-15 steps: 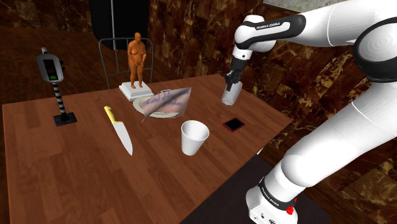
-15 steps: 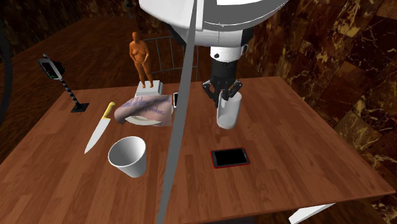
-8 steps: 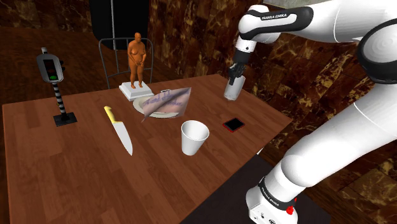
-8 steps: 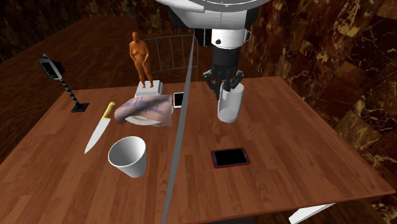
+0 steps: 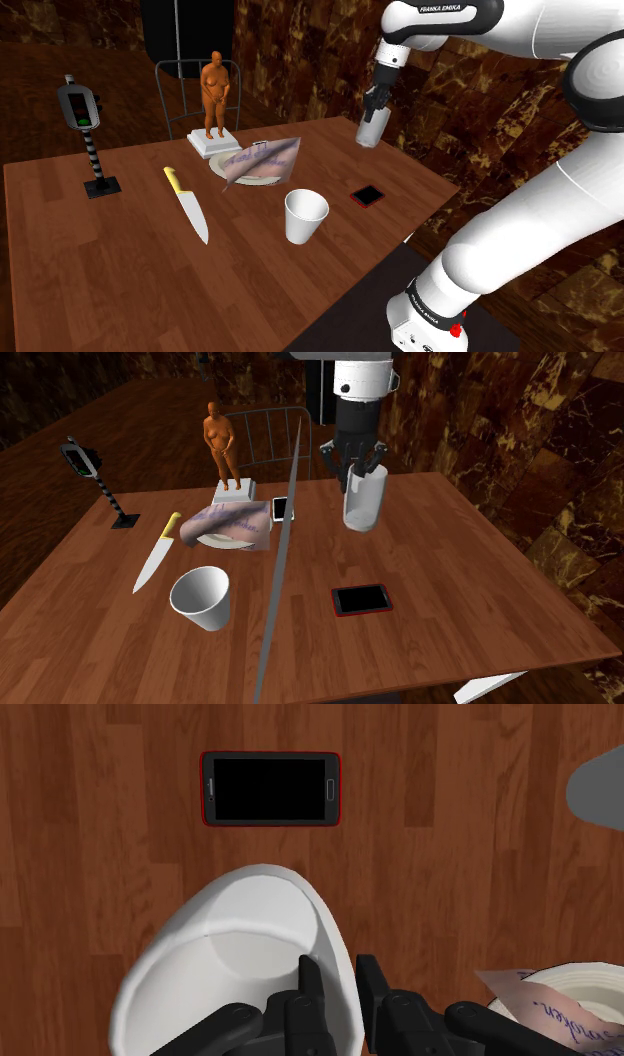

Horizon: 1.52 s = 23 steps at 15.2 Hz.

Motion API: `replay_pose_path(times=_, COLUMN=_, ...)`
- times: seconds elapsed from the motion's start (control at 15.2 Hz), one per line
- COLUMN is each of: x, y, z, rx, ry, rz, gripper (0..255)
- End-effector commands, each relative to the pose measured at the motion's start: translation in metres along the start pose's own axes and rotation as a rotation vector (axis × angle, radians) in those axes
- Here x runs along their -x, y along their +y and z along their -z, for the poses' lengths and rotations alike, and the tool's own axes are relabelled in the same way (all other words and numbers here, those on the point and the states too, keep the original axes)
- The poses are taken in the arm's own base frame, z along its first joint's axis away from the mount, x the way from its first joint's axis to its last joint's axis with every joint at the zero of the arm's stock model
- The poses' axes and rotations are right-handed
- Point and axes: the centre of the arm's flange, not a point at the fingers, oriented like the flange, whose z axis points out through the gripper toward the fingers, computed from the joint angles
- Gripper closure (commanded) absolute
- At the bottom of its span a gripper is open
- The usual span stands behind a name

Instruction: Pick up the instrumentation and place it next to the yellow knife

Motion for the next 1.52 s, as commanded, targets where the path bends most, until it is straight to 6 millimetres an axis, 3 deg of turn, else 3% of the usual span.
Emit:
replay_pose_path(times=0.0, x=0.002, y=-0.001, z=0.011, rx=0.0, ry=0.0, rz=0.0, gripper=255)
replay_pose_path(times=0.4, x=0.004, y=-0.001, z=0.038, rx=0.0, ry=0.0, rz=0.0, gripper=255)
replay_pose_path(times=1.45, x=0.03, y=-0.211, z=0.033, rx=0.0, ry=0.0, rz=0.0, gripper=255)
